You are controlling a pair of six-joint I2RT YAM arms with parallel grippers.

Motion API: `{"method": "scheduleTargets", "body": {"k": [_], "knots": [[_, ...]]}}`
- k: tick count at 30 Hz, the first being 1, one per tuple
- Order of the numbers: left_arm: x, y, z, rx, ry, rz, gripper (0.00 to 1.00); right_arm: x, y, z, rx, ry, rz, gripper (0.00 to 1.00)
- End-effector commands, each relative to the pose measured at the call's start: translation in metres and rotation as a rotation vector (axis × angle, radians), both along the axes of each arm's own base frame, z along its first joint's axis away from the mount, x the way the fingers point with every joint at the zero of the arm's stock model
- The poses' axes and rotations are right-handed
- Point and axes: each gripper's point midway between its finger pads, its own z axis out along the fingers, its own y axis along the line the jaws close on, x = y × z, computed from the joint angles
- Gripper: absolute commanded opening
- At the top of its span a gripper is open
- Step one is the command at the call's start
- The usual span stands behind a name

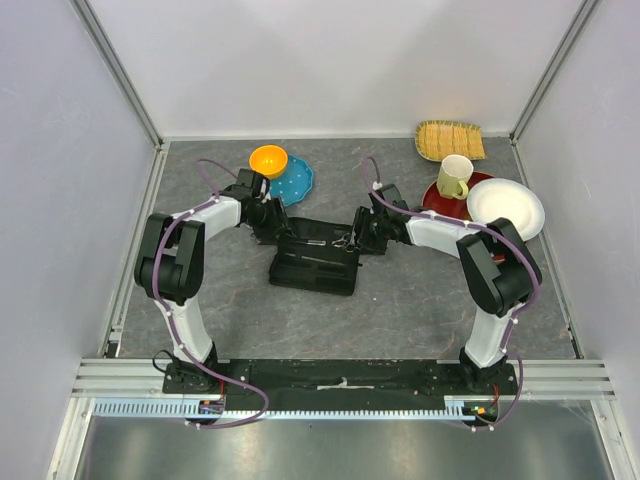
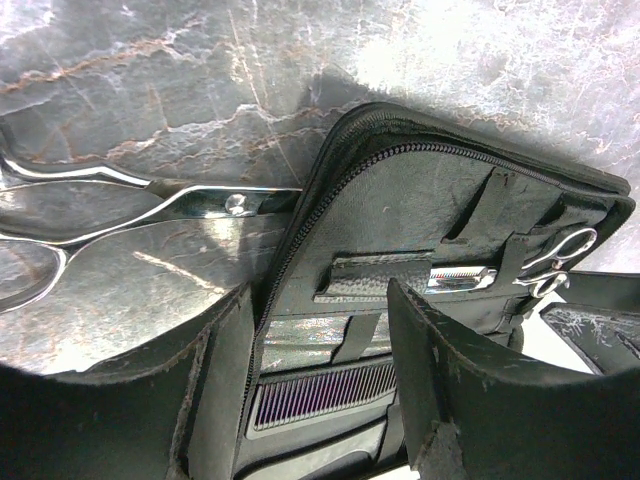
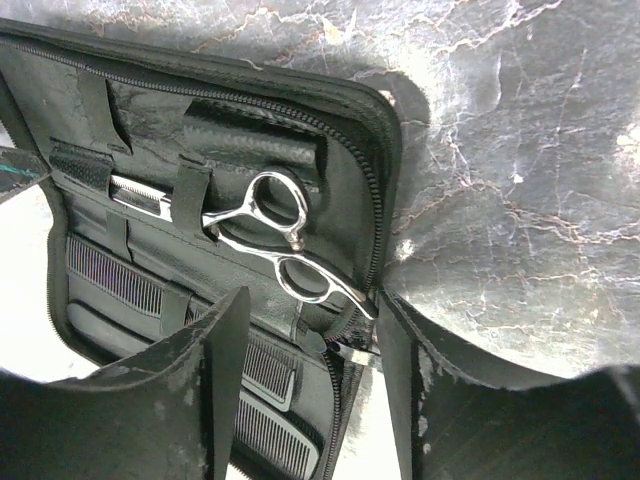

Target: Sort the hair-cutting tools

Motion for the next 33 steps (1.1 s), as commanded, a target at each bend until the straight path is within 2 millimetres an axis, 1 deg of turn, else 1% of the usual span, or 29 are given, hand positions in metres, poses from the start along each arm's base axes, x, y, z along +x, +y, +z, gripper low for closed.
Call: {"method": "scheduleTargets", "body": {"k": [1, 2, 3, 5, 8, 11, 12, 15, 19, 21, 23, 25, 28, 29, 31, 32, 33], "knots": [[-0.010, -0.025, 0.006, -0.066, 0.009, -0.026, 0.62, 0.008, 0.007, 0.039, -0.009, -0.100, 0.030, 0.62], [-0.010, -0.026, 0.006, -0.066, 0.009, -0.025, 0.62, 0.013, 0.002, 0.042, -0.041, -0.121, 0.017, 0.63], [-0.010, -0.026, 0.006, -0.067, 0.010, -0.026, 0.62, 0.013, -0.003, 0.043, -0.070, -0.127, 0.015, 0.63], [-0.010, -0.026, 0.006, -0.066, 0.008, -0.026, 0.63, 0.018, -0.007, 0.052, -0.110, -0.172, 0.022, 0.63], [-0.011, -0.024, 0.005, -0.056, 0.013, -0.023, 0.63, 0.023, 0.001, 0.064, -0.121, -0.254, 0.098, 0.60], [-0.012, -0.021, 0.004, -0.041, 0.015, -0.022, 0.63, 0.025, 0.004, 0.070, -0.163, -0.299, 0.125, 0.59], [-0.012, -0.021, 0.004, -0.040, 0.015, -0.022, 0.64, 0.028, -0.001, 0.069, -0.214, -0.314, 0.102, 0.59], [-0.014, -0.021, 0.003, -0.038, 0.020, -0.024, 0.64, 0.029, -0.016, 0.065, -0.309, -0.311, 0.065, 0.60], [-0.015, -0.020, 0.004, -0.034, 0.020, -0.026, 0.64, 0.028, -0.025, 0.060, -0.385, -0.293, 0.055, 0.63], [-0.015, -0.020, 0.004, -0.033, 0.020, -0.024, 0.64, 0.024, -0.027, 0.061, -0.398, -0.267, 0.045, 0.65], [-0.015, -0.020, 0.004, -0.036, 0.020, -0.022, 0.64, 0.022, -0.037, 0.060, -0.441, -0.256, 0.013, 0.66], [-0.015, -0.020, 0.004, -0.036, 0.021, -0.020, 0.64, 0.022, -0.039, 0.060, -0.450, -0.258, -0.003, 0.68], [-0.015, -0.020, 0.002, -0.037, 0.026, -0.022, 0.64, 0.024, -0.024, 0.060, -0.378, -0.280, 0.026, 0.59], [-0.016, -0.020, 0.002, -0.037, 0.029, -0.022, 0.64, 0.025, -0.017, 0.060, -0.349, -0.284, 0.041, 0.53], [-0.018, -0.020, -0.001, -0.035, 0.037, -0.019, 0.64, 0.026, -0.012, 0.051, -0.345, -0.262, 0.050, 0.47], [-0.018, -0.020, -0.001, -0.035, 0.038, -0.019, 0.64, 0.027, -0.009, 0.047, -0.341, -0.250, 0.053, 0.42], [-0.020, -0.019, -0.002, -0.034, 0.043, -0.019, 0.63, 0.027, -0.008, 0.044, -0.339, -0.242, 0.055, 0.40]]}}
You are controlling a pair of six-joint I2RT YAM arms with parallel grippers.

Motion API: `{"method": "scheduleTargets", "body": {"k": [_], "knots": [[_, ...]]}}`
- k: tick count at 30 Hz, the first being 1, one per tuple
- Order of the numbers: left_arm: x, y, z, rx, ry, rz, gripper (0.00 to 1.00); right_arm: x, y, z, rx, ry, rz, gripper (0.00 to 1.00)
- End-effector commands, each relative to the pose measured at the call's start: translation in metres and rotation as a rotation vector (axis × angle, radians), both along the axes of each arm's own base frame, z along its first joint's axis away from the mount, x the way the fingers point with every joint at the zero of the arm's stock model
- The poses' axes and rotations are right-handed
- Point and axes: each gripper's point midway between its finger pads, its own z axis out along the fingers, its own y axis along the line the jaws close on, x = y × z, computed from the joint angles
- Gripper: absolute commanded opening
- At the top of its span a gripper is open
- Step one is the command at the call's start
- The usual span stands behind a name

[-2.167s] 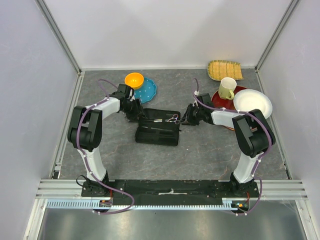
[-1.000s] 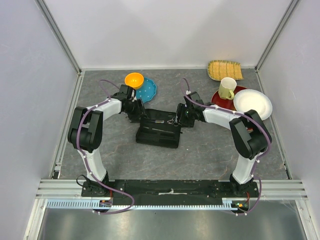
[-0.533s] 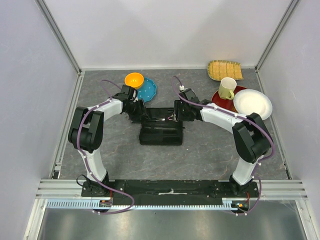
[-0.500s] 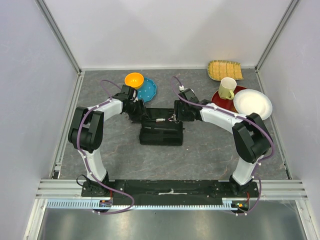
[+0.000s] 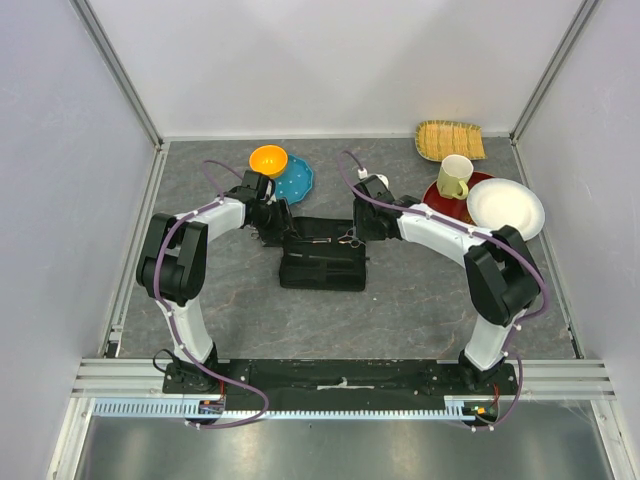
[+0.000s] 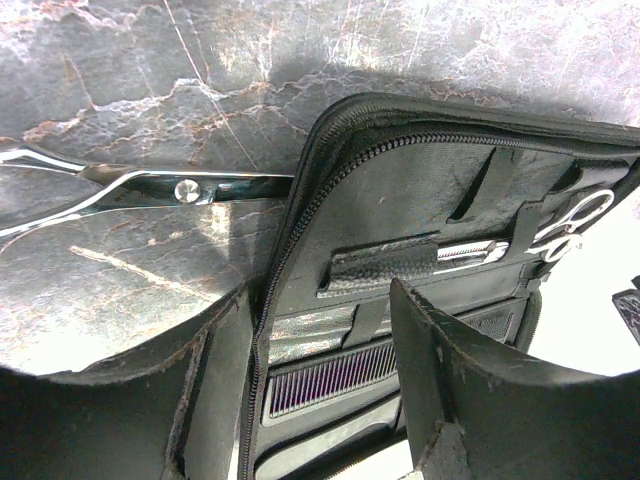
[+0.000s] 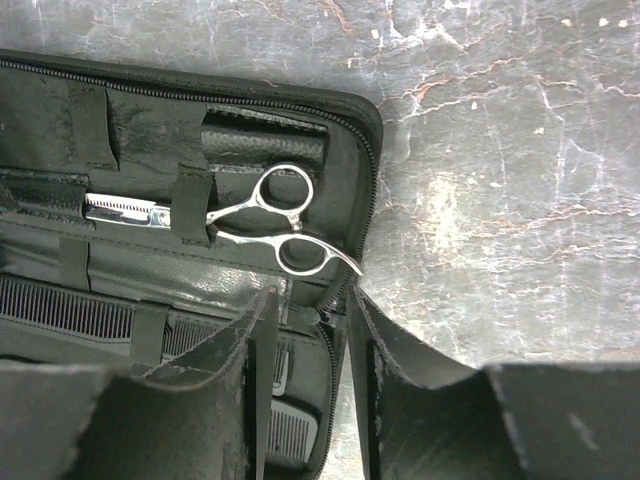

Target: Sort the hair-cutting tools

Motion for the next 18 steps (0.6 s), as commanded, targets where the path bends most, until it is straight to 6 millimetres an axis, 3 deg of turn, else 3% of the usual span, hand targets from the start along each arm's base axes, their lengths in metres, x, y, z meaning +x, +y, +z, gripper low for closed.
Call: {"method": "scheduleTargets", "body": {"k": [1, 5, 18], "knots": [[-0.014, -0.003, -0.003, -0.010, 0.038, 0.008, 0.63, 0.011, 0.019, 0.002, 0.053, -0.008, 0.007, 0.38], [-0.017, -0.003, -0.005, -0.011, 0.047, 0.008, 0.63, 0.008, 0.020, -0.013, 0.046, 0.037, -0.001, 0.32], [-0.020, -0.003, -0.011, -0.013, 0.065, 0.007, 0.63, 0.009, 0.012, -0.043, 0.019, 0.079, -0.106, 0.28]]}}
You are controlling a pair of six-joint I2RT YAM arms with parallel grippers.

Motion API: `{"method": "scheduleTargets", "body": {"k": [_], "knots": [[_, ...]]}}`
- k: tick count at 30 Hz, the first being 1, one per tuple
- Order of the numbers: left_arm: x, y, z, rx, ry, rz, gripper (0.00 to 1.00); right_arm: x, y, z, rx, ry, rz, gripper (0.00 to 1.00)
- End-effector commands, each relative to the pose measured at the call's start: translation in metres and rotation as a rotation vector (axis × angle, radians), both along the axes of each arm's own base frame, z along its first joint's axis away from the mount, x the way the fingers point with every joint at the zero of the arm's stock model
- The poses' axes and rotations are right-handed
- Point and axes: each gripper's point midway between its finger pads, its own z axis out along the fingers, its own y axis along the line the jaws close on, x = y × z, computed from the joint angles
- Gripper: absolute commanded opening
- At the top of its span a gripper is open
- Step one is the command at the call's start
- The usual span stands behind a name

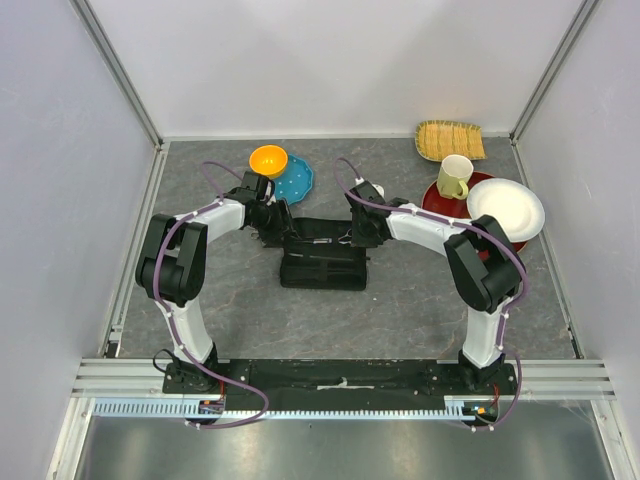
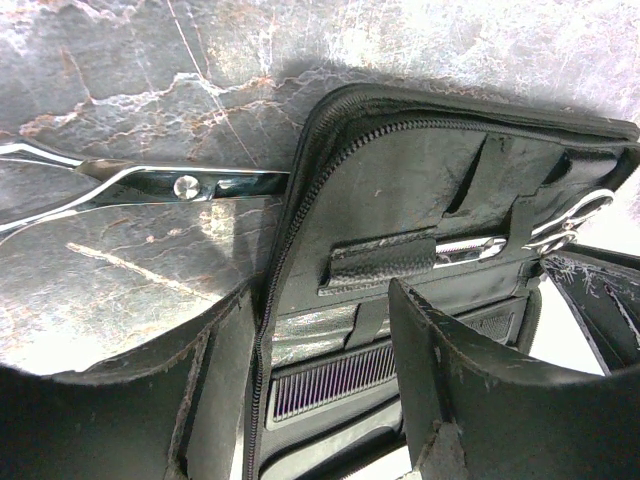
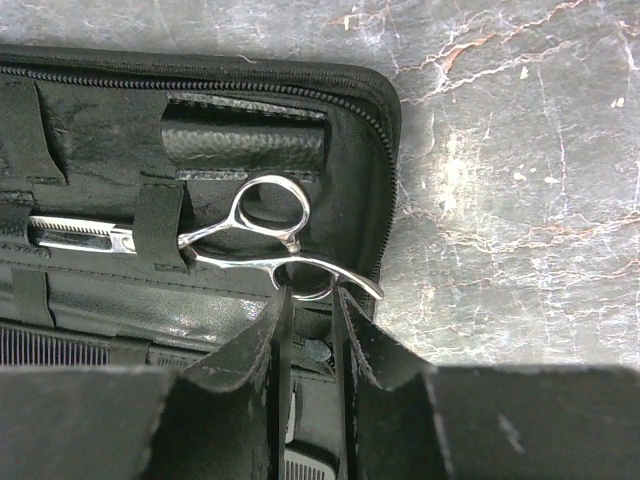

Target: Sort the hair-cutting tools

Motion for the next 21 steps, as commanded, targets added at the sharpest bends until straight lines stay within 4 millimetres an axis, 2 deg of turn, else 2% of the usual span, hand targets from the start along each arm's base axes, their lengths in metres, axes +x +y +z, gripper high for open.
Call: {"method": "scheduleTargets", "body": {"k": [1, 5, 10, 14, 17, 21], "knots": [[-0.019, -0.003, -0.011, -0.004, 0.067, 0.000, 0.63, 0.014, 0.002, -0.001, 0.007, -0.037, -0.085, 0.30], [-0.019, -0.004, -0.011, -0.006, 0.068, -0.003, 0.63, 0.015, 0.000, -0.002, 0.027, -0.040, -0.164, 0.32], [-0.019, -0.006, -0.011, -0.022, 0.070, -0.001, 0.63, 0.007, -0.007, -0.003, 0.072, -0.037, -0.299, 0.39], [-0.019, -0.007, -0.010, -0.026, 0.071, -0.001, 0.63, 0.007, -0.009, 0.003, 0.118, -0.047, -0.390, 0.36], [-0.019, -0.006, -0.011, -0.025, 0.072, -0.001, 0.63, 0.008, -0.012, 0.007, 0.130, -0.065, -0.425, 0.30], [-0.020, -0.006, -0.011, -0.025, 0.072, -0.001, 0.63, 0.010, -0.009, 0.008, 0.150, -0.067, -0.437, 0.27]]}}
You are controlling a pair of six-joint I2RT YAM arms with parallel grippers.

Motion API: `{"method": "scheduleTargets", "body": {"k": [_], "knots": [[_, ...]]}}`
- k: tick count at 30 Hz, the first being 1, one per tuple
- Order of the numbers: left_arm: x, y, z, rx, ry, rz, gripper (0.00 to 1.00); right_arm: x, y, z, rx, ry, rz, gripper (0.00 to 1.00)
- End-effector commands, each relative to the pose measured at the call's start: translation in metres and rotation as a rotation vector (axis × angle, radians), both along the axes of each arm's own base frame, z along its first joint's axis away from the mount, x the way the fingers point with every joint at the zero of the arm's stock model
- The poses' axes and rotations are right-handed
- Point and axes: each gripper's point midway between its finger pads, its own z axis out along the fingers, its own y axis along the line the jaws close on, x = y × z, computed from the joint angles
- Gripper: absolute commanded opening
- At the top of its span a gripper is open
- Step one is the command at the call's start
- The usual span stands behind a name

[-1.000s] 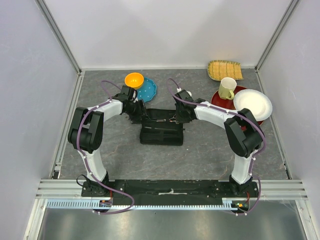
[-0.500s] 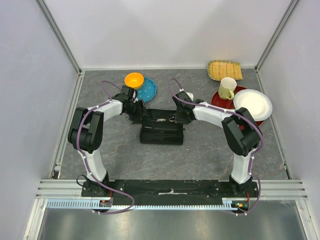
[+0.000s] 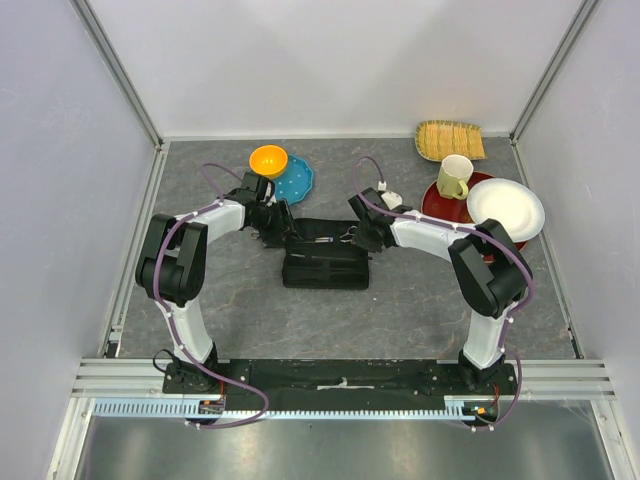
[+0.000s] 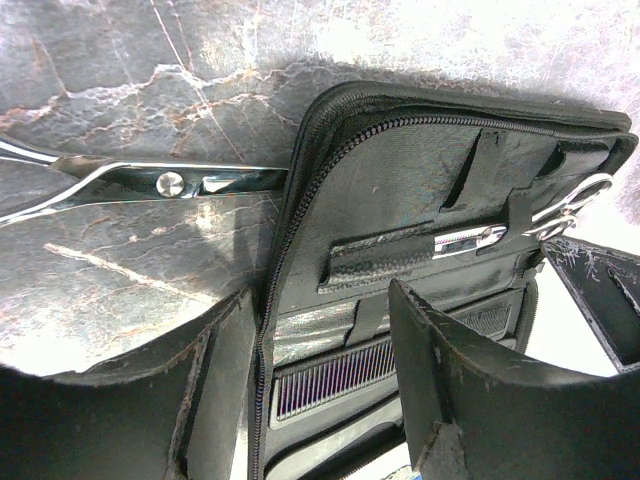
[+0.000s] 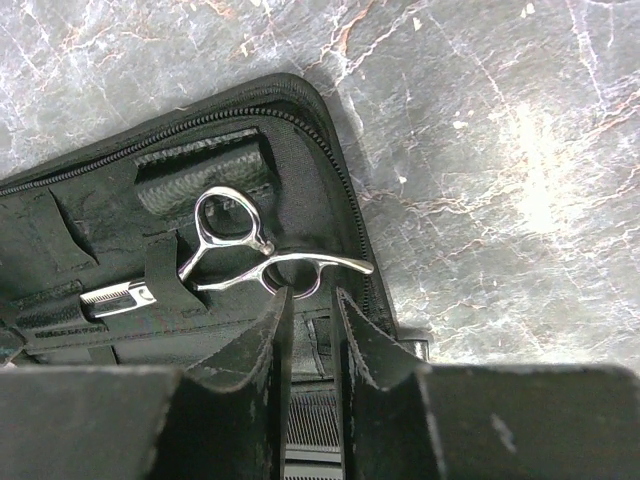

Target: Sort the hair-cutting tools

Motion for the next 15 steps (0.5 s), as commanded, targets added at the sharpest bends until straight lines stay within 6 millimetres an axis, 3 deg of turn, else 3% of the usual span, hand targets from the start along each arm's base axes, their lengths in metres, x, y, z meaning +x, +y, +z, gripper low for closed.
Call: {"method": "scheduleTargets", "body": {"k": [1, 6, 15], "knots": [[-0.0178, -0.0021, -0.0118, 0.002, 0.065, 0.000, 0.63, 0.0062, -0.0030, 0.0085, 0.017, -0.040, -0.073, 0.24], [-0.0189, -0.0024, -0.0124, 0.003, 0.068, -0.001, 0.63, 0.0067, -0.0024, 0.0102, 0.037, -0.050, -0.086, 0.20], [-0.0194, -0.0016, -0.0147, 0.004, 0.073, 0.000, 0.63, 0.0099, -0.0075, 0.0082, 0.043, -0.049, -0.119, 0.35]]}}
